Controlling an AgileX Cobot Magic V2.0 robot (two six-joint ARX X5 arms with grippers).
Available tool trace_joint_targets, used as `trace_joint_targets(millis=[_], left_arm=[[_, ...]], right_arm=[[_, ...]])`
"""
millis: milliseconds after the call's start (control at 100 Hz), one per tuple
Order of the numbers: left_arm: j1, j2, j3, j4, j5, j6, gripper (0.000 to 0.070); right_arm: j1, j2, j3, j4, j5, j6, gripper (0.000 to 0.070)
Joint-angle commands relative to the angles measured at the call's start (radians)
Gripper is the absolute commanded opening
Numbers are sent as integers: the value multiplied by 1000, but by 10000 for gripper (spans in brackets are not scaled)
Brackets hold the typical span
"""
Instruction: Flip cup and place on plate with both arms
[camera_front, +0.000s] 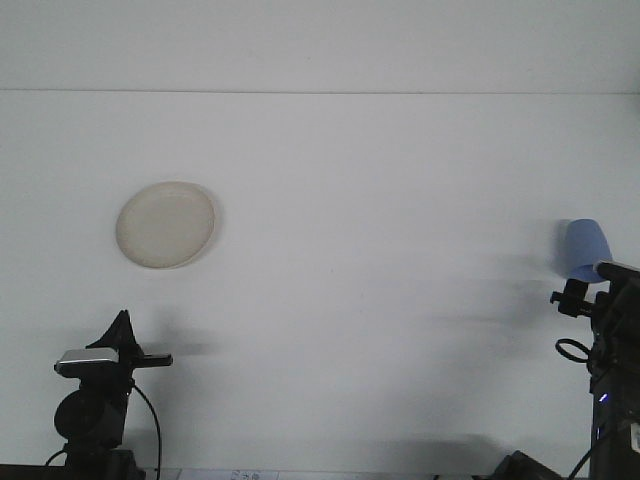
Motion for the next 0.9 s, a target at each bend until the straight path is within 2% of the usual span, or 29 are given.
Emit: trace_joint_targets(millis=[0, 130, 210, 570, 670, 840, 890], left_arm=[[1, -1, -19, 11, -1, -1, 15], [1, -1, -19, 11, -1, -1, 15], [1, -2, -19, 11, -1, -1, 15], [1, -1, -19, 11, -1, -1, 15], [1, -1, -19, 11, -1, -1, 15], [1, -1, -19, 11, -1, -1, 15], [1, -1, -19, 11, -1, -1, 15]], right_arm=[[-35, 39, 4, 48, -23, -42, 518], [-86, 117, 4, 145, -116, -42, 518], [-97, 169, 4, 193, -140, -60, 518], [-97, 399, 5, 548, -151, -68, 515], [-97, 462, 5, 644, -169, -68, 444], [-97, 543, 5, 798, -176, -67, 386], [-97, 556, 5, 829, -177, -67, 344]])
